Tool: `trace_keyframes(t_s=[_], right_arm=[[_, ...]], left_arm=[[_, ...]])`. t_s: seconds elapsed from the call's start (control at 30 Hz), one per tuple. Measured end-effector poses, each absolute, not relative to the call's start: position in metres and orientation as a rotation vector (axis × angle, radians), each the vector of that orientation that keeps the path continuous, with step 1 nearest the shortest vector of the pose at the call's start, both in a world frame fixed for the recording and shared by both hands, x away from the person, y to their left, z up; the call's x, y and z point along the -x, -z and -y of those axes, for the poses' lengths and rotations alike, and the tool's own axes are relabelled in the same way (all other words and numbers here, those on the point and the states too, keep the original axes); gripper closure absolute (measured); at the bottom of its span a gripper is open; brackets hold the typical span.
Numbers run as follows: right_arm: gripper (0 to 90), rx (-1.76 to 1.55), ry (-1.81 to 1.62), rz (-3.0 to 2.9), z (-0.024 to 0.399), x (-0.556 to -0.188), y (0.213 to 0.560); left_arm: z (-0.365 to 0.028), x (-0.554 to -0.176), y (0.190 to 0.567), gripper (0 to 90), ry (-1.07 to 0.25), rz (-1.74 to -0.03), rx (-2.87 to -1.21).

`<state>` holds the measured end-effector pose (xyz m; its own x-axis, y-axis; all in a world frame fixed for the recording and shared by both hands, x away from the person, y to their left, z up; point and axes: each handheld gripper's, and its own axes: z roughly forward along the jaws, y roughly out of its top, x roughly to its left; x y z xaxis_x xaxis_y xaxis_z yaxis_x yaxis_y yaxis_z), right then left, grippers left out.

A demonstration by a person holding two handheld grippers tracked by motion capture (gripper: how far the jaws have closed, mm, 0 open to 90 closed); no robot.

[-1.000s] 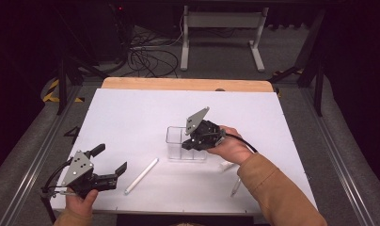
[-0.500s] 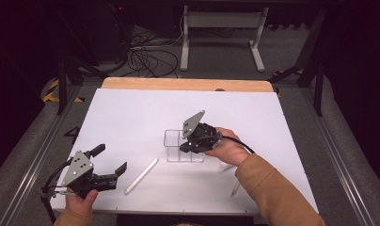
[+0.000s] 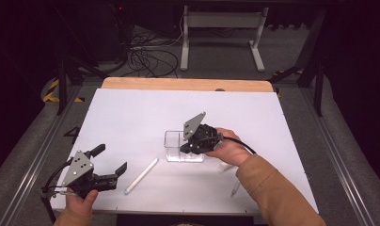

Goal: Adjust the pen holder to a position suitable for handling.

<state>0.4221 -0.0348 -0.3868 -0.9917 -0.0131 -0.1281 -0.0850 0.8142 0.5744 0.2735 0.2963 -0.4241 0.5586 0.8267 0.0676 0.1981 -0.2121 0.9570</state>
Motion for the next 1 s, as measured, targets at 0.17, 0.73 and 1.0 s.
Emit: trace_keyframes(t_s=[0.17,0.73,1.0], right_arm=[[87.0,0.078,-0.931,-2.879,0.036,-0.422,0.387],[34.9,-0.108,-1.171,-2.655,0.061,-0.408,0.360],[20.2,-0.181,-1.235,-2.560,0.080,-0.398,0.349]], left_arm=[[-0.296,-0.273,0.424,7.4,-0.731,-0.859,-1.720],[-0.295,-0.276,0.424,7.1,-0.730,-0.859,-1.717],[-0.292,-0.279,0.423,6.9,-0.727,-0.849,-1.723]])
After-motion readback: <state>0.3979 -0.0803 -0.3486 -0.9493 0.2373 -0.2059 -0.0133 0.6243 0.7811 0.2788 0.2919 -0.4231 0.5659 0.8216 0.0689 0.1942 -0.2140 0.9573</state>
